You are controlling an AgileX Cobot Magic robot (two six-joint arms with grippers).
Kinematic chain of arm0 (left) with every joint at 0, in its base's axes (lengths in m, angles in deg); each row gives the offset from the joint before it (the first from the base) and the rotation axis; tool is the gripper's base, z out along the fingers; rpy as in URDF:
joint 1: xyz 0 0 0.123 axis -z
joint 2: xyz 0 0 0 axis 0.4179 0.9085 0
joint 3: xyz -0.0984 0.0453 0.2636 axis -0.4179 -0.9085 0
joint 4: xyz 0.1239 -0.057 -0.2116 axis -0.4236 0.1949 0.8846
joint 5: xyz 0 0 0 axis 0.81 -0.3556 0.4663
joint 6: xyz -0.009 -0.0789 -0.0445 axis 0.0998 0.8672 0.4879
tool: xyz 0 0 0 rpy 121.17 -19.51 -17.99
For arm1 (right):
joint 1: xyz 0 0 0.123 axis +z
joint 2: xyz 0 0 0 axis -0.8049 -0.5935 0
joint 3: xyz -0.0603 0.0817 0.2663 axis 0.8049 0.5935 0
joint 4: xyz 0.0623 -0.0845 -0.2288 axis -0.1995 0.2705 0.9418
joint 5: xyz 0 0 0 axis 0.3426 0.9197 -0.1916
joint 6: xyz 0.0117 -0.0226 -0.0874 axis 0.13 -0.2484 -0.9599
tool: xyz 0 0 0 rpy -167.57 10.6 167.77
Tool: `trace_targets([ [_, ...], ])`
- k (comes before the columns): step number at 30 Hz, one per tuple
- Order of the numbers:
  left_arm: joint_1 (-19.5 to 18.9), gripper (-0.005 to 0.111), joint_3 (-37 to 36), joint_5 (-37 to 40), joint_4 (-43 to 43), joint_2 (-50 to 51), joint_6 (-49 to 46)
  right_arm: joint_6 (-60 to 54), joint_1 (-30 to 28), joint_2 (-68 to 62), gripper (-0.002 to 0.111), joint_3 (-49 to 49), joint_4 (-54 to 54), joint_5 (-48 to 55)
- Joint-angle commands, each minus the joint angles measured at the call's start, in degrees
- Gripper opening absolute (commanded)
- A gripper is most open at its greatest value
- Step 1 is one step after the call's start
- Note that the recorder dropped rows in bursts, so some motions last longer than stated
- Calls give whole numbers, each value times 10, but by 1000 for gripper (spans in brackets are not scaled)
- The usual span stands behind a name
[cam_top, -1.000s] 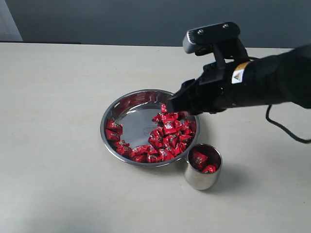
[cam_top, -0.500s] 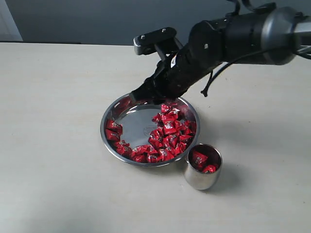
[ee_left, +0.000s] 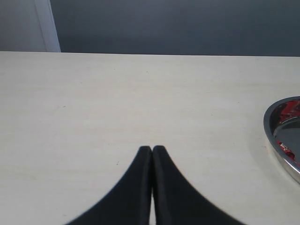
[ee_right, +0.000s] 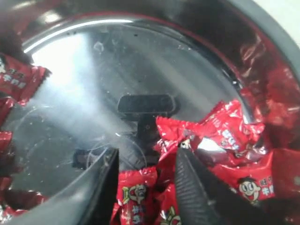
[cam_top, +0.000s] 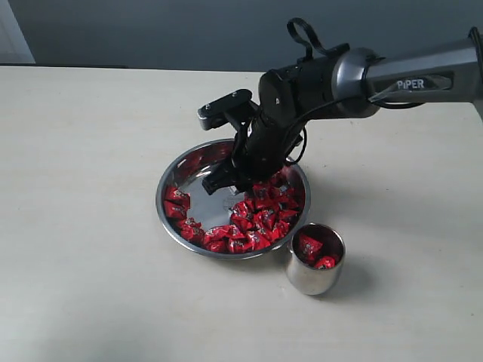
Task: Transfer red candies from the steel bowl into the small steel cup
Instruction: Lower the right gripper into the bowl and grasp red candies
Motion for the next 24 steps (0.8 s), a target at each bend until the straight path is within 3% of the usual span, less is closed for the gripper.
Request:
trace_targets([
  [1, 3, 0, -2, -3, 0, -3, 1, -4, -2, -1, 39, -4, 25, -20],
  [14, 3, 0, -2, -3, 0, -3, 1, -4, -2, -37, 39, -18, 40, -34],
  [16, 3, 0, -2, -3, 0, -3, 1, -4, -2, -37, 30, -18, 46, -34],
  [19, 3, 0, -2, -3, 0, -3, 1, -3, -2, -34, 4, -18, 47, -26],
  [20, 3, 0, -2, -3, 0, -3, 1, 1, -2, -31, 0, -18, 47, -25],
  [24, 3, 0, -2, -3, 0, -3, 1, 1, -2, -4, 0, -18, 46, -29],
])
